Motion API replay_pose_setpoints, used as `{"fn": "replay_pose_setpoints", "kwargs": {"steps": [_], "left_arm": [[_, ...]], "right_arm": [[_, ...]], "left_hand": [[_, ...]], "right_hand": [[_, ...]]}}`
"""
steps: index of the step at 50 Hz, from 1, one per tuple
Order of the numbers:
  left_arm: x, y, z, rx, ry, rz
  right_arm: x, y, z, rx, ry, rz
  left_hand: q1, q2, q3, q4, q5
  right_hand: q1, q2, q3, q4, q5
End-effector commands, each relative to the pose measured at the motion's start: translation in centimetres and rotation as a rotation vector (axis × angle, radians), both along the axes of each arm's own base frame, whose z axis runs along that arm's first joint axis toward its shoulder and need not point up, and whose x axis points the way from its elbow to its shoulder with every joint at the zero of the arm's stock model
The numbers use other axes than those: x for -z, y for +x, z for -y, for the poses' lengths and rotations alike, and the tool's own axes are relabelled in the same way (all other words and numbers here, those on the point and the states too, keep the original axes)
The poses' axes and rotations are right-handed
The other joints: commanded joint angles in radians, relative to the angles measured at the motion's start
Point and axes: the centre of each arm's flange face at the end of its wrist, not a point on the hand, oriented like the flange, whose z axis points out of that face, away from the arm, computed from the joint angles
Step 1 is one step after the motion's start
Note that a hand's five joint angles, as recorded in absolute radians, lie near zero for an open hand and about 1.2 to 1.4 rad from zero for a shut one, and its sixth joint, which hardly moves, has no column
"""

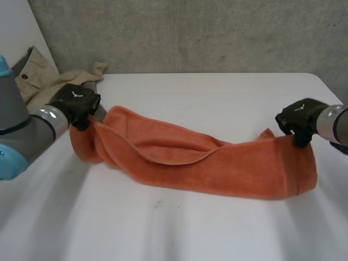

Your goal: Fold the laundry.

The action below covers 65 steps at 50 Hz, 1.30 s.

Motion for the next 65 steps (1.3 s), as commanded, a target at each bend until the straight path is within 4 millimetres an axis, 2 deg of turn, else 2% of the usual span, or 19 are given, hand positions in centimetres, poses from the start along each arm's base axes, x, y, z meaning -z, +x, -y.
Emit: {"fn": "replay_pose_setpoints", "kwargs": {"steps": [1, 8, 30, 34, 39, 42, 46, 47, 50, 51, 53, 54, 55, 57, 58, 59, 62, 63, 65], "left_arm": [[0.5, -0.8, -0.6, 0.027, 0.012, 0.002], [0.5, -0.7, -0.8, 0.027, 0.018, 0.003], [1.9, -0.4, -1.5, 0.023, 0.065, 0.016], [1.9, -0.3, -1.4, 0.023, 0.065, 0.015], [2.3, -0.5, -1.2, 0.026, 0.071, 0.016], [2.4, -0.6, -0.6, 0.024, 0.052, 0.012], [1.7, -1.0, 2.0, 0.013, -0.054, -0.011], [0.8, -1.1, 3.2, 0.001, -0.122, -0.026], [-1.8, -1.3, 5.1, -0.026, -0.26, -0.057], [-4.3, -1.5, 6.3, -0.045, -0.373, -0.089], [-6.9, -1.9, 7.1, -0.056, -0.493, -0.125], [-8.2, -2.1, 7.4, -0.061, -0.553, -0.146], [-10.9, -2.2, 7.8, -0.064, -0.68, -0.198], [-13.5, -2.3, 8.0, -0.069, -0.802, -0.262], [-14.5, -2.3, 8.1, -0.067, -0.857, -0.296], [-16.4, -2.4, 7.9, -0.057, -0.947, -0.368], [-19.4, -1.9, 7.1, -0.045, -1.061, -0.474], [-21.1, -1.4, 6.5, -0.04, -1.122, -0.529], [-21.7, -1.1, 6.2, -0.036, -1.141, -0.561]], "right_arm": [[1.4, 0.0, -0.5, 0.018, 0.148, 0.071], [2.6, -0.1, -0.3, 0.017, 0.19, 0.062], [5.0, -1.0, 1.0, 0.105, 0.166, -0.032], [5.4, -1.0, 1.1, 0.105, 0.173, -0.037], [5.6, -0.8, 1.5, 0.103, 0.154, -0.032], [5.1, -0.7, 2.4, 0.104, 0.089, -0.02], [2.7, -0.4, 4.9, 0.109, -0.1, 0.02], [1.0, -0.2, 6.2, 0.119, -0.206, 0.046], [-2.1, -0.1, 8.2, 0.141, -0.387, 0.097], [-4.8, 0.1, 9.2, 0.159, -0.52, 0.146], [-7.5, 0.2, 10.0, 0.175, -0.651, 0.21], [-8.9, 0.2, 10.2, 0.177, -0.715, 0.245], [-11.8, 0.2, 10.4, 0.179, -0.847, 0.318], [-14.6, -0.1, 10.4, 0.179, -0.969, 0.393], [-16.8, -0.3, 10.2, 0.172, -1.068, 0.466], [-17.8, -0.4, 10.1, 0.166, -1.117, 0.502], [-21.0, -0.7, 9.1, 0.14, -1.247, 0.63], [-21.4, -0.8, 8.9, 0.131, -1.26, 0.655], [-21.7, -0.7, 8.6, 0.119, -1.268, 0.675]], "left_hand": [[0.256, 0.198, 0.205, 0.198, 0.243], [0.256, 0.198, 0.205, 0.198, 0.243], [0.256, 0.198, 0.205, 0.198, 0.243], [0.256, 0.198, 0.205, 0.198, 0.243], [0.256, 0.198, 0.205, 0.198, 0.243], [0.256, 0.198, 0.205, 0.198, 0.243], [0.256, 0.198, 0.205, 0.198, 0.243], [0.256, 0.198, 0.205, 0.198, 0.243], [0.256, 0.198, 0.205, 0.198, 0.243], [0.256, 0.198, 0.205, 0.198, 0.243], [0.256, 0.198, 0.205, 0.198, 0.243], [0.256, 0.198, 0.205, 0.198, 0.243], [0.256, 0.198, 0.205, 0.198, 0.243], [0.256, 0.198, 0.205, 0.198, 0.243], [0.256, 0.198, 0.205, 0.198, 0.243], [0.256, 0.198, 0.205, 0.198, 0.243], [0.256, 0.198, 0.205, 0.198, 0.243], [0.256, 0.198, 0.205, 0.198, 0.243], [0.256, 0.198, 0.205, 0.198, 0.243]], "right_hand": [[-0.083, -0.258, -0.26, -0.263, -0.253], [-0.262, -0.437, -0.439, -0.442, -0.432], [-0.241, -0.417, -0.419, -0.422, -0.412], [-0.159, -0.335, -0.337, -0.34, -0.33], [0.414, 0.238, 0.236, 0.233, 0.243], [0.415, 0.24, 0.238, 0.235, 0.245], [0.415, 0.24, 0.238, 0.235, 0.245], [0.415, 0.24, 0.238, 0.235, 0.245], [0.415, 0.24, 0.238, 0.235, 0.245], [0.415, 0.24, 0.238, 0.235, 0.245], [0.415, 0.24, 0.238, 0.235, 0.245], [0.415, 0.24, 0.238, 0.235, 0.245], [0.415, 0.24, 0.238, 0.235, 0.245], [0.415, 0.24, 0.238, 0.235, 0.245], [0.415, 0.24, 0.238, 0.235, 0.245], [0.415, 0.24, 0.238, 0.235, 0.245], [0.415, 0.24, 0.238, 0.235, 0.245], [0.415, 0.24, 0.238, 0.235, 0.245], [0.415, 0.24, 0.238, 0.235, 0.245]]}}
